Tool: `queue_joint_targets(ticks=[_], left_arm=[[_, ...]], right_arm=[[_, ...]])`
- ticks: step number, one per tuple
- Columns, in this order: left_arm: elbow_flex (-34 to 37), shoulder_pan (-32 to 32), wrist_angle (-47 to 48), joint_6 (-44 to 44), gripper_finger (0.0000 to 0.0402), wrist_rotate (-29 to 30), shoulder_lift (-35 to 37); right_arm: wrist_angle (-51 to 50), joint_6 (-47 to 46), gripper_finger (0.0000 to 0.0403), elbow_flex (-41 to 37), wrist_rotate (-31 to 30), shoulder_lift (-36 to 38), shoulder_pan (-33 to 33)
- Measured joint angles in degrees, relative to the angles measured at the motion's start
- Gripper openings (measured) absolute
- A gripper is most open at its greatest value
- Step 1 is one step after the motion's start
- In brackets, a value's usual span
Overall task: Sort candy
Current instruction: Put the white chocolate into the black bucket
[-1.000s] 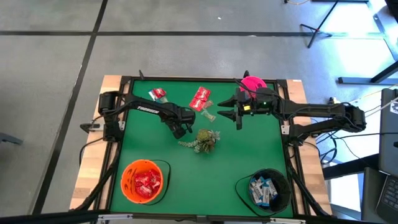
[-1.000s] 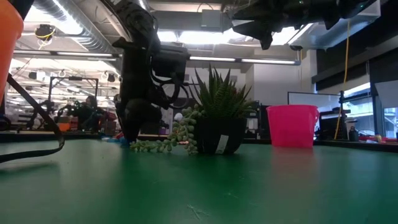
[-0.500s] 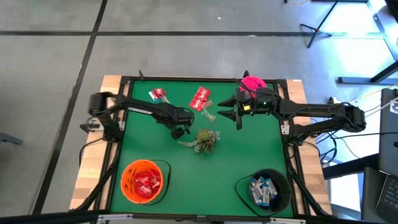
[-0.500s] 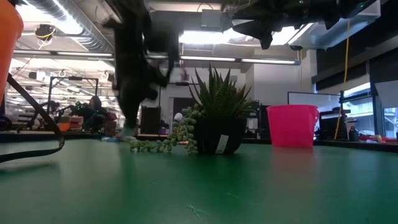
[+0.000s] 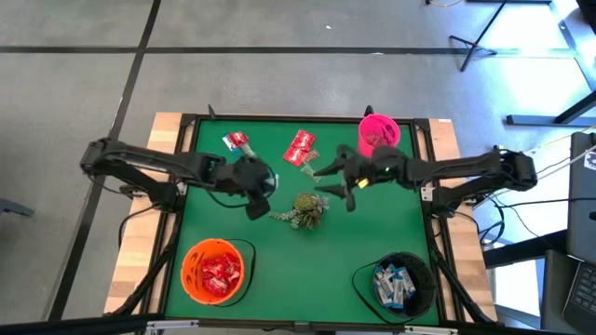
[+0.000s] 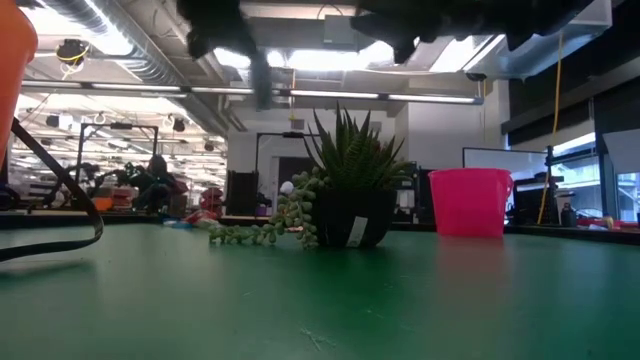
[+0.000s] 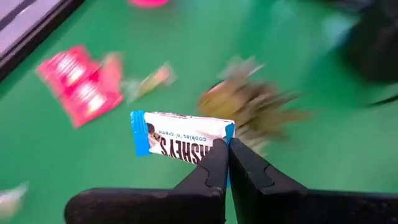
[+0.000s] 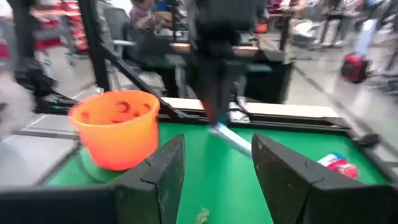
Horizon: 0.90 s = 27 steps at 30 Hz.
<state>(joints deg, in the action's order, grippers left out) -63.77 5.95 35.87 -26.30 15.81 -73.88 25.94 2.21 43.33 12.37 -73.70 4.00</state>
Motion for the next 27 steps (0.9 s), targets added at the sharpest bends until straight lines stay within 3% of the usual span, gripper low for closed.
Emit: queue_joint_targets(ticks=[4,11,16,21,27], left_arm=[[-0.04,1.75,-7.45,2.97,0.0000,-3.53,0.89],[-0.04,3.09,-12.09,5.82,0.0000,-7.23,0.84],[-0.04,3.13,-12.36,5.94,0.0000,-7.36,0.83],[-0.04,3.13,-12.38,5.97,0.0000,-7.39,0.81],[-0.04,3.15,-12.36,6.12,0.0000,-7.60,0.81]], right_arm=[[2.82,3.62,0.0184,0.83,-4.12,-3.98,-2.06],[-4.25,7.09,0.0191,9.14,0.76,-10.75,-2.59],[-9.36,7.29,0.0243,15.37,4.90,-15.81,-2.55],[-9.72,6.63,0.0288,19.22,5.20,-19.24,-2.57],[-10.31,5.74,0.0272,20.35,5.49,-21.29,-2.55]])
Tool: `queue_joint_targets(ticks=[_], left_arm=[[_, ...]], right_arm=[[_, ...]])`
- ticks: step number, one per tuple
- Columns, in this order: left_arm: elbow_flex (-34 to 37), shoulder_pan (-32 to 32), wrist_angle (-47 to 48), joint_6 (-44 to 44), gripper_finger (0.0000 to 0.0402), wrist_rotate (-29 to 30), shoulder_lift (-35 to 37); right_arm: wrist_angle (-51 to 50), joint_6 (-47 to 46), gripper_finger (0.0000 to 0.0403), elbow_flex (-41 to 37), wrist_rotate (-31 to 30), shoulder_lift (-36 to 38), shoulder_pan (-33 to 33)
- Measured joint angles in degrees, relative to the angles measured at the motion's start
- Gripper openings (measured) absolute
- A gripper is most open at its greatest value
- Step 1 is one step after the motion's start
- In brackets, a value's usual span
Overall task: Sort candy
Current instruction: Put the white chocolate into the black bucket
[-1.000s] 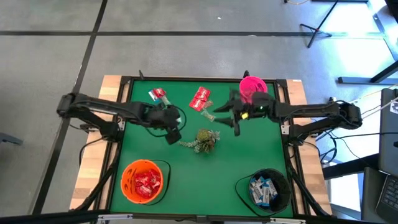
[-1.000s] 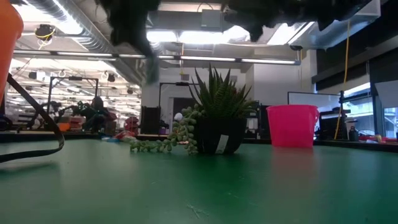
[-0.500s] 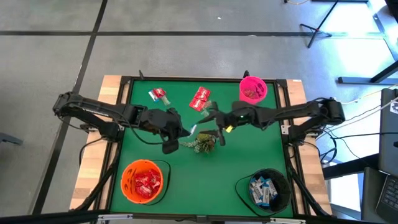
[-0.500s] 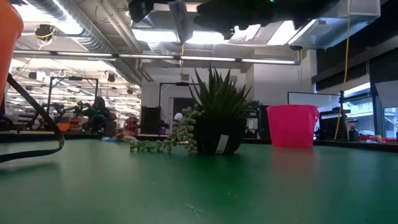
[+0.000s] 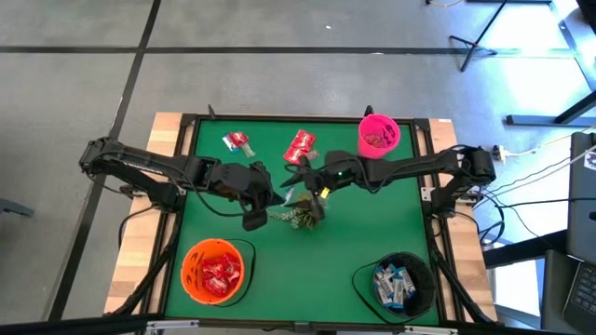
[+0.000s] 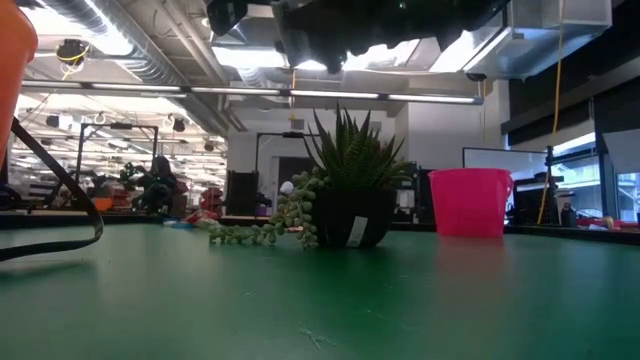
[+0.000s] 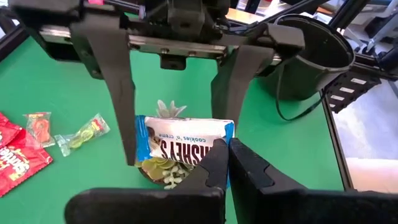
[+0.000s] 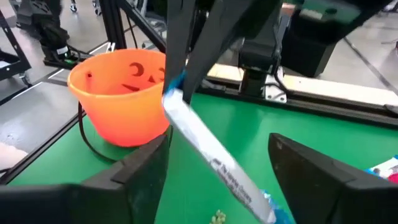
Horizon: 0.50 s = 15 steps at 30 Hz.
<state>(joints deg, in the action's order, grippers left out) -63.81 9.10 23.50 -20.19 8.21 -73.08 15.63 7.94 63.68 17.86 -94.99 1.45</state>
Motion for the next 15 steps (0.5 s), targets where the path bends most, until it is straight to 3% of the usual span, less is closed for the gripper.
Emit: queue_joint_targets(ticks=[15], left_arm=[[-0.02,-0.06,-0.04,0.53,0.0000,0.30,0.00]], right_arm=[[-2.41,1.39,0.0072,0.07,2.83,-0.49,0.02]])
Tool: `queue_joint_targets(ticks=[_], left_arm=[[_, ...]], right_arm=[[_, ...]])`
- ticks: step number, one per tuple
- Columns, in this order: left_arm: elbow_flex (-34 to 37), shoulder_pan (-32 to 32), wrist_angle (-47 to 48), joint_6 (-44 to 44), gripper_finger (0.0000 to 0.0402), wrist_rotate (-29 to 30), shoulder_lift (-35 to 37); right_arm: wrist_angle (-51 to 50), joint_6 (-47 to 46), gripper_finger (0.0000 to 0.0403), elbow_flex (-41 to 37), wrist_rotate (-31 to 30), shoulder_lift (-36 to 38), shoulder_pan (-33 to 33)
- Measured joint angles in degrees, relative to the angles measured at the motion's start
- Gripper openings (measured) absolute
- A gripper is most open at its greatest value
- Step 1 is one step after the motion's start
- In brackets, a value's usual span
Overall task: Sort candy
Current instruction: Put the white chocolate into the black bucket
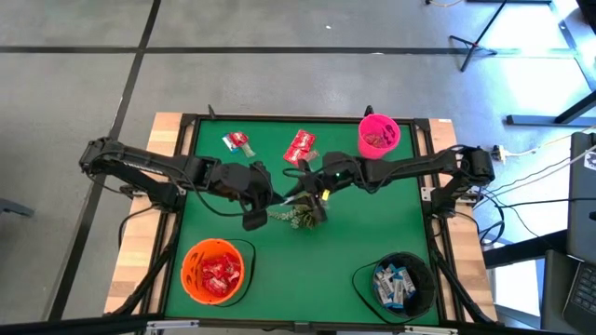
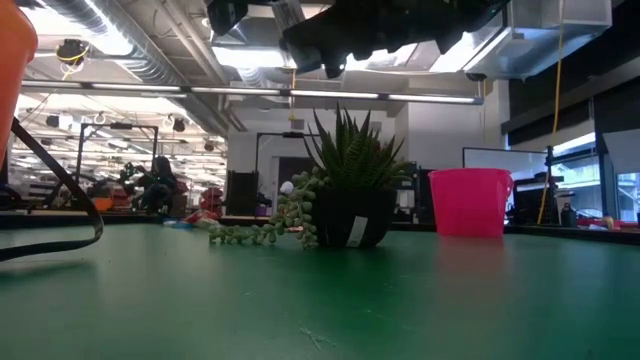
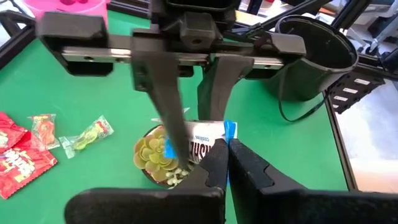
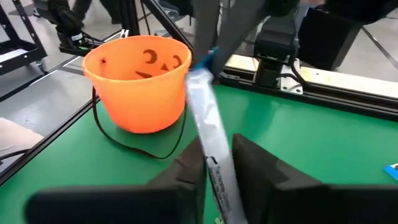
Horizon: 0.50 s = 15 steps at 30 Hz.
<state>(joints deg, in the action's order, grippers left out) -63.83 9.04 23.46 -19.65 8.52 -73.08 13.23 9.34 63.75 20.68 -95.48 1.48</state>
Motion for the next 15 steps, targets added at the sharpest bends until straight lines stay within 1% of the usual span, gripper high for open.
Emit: queue_joint_targets(ticks=[3,5,7,9,12,15], left_arm=[[-0.04,-0.02,0.00,1.09,0.0005,0.19,0.00],[-0.04,-0.02,0.00,1.96,0.0021,0.19,0.00],[-0.04,-0.02,0.00,2.18,0.0044,0.71,0.00],[-0.04,-0.02,-0.01,2.32,0.0070,1.89,0.00],[-0.04,-0.01,0.02,3.75,0.0111,3.29,0.34],[-0.04,-0.08,-0.41,5.21,0.0145,5.90,2.17]], right_arm=[[-0.15,0.03,0.0039,0.00,0.40,0.00,-0.03],[-0.18,0.01,0.0024,0.00,0.39,0.00,-0.04],[-0.18,0.00,0.0017,0.00,0.30,0.00,-0.02],[-0.14,-0.04,0.0018,0.00,0.15,0.00,0.02],[-0.12,-1.00,0.0036,0.00,1.08,0.00,0.04],[-0.15,-1.44,0.0052,0.00,1.43,0.00,0.04]])
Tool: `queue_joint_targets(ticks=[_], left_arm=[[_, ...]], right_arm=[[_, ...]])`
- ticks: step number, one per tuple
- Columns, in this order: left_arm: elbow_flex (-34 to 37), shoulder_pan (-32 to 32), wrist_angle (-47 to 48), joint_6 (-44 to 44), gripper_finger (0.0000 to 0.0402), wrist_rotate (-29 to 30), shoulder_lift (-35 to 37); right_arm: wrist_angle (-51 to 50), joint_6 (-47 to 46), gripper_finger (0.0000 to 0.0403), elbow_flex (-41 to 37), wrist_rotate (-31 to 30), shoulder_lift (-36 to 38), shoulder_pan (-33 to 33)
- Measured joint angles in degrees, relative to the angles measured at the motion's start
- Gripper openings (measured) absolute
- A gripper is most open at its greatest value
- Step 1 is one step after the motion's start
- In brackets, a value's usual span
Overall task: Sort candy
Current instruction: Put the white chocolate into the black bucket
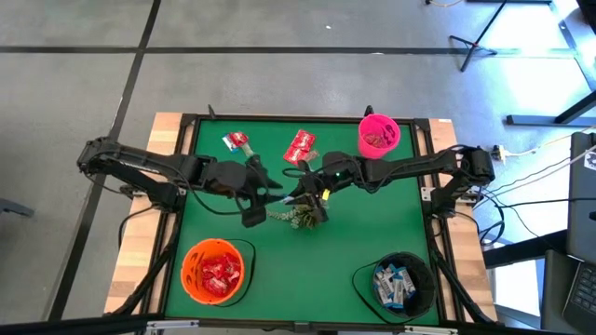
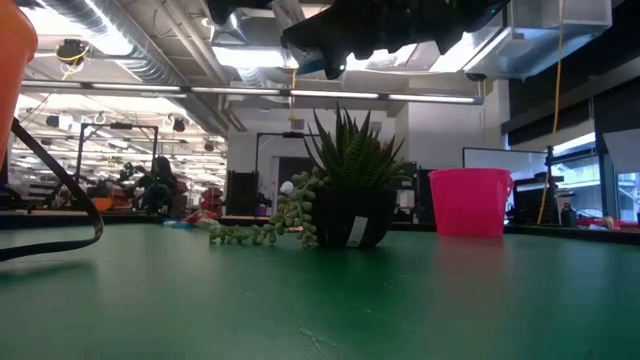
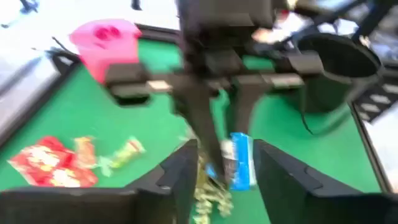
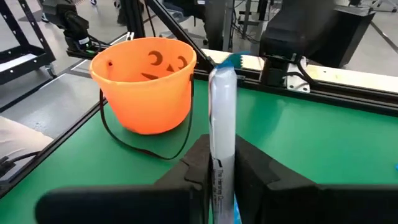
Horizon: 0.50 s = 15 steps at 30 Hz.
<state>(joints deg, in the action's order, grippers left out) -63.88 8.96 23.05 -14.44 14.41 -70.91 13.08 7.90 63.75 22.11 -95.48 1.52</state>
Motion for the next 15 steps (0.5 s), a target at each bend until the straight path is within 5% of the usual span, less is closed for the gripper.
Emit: queue_joint_targets(ticks=[15], left_arm=[[-0.02,-0.14,2.49,1.56,0.0179,11.54,7.33]], right_arm=[[-7.38,-3.18,0.0034,-0.02,6.58,4.95,-0.04]])
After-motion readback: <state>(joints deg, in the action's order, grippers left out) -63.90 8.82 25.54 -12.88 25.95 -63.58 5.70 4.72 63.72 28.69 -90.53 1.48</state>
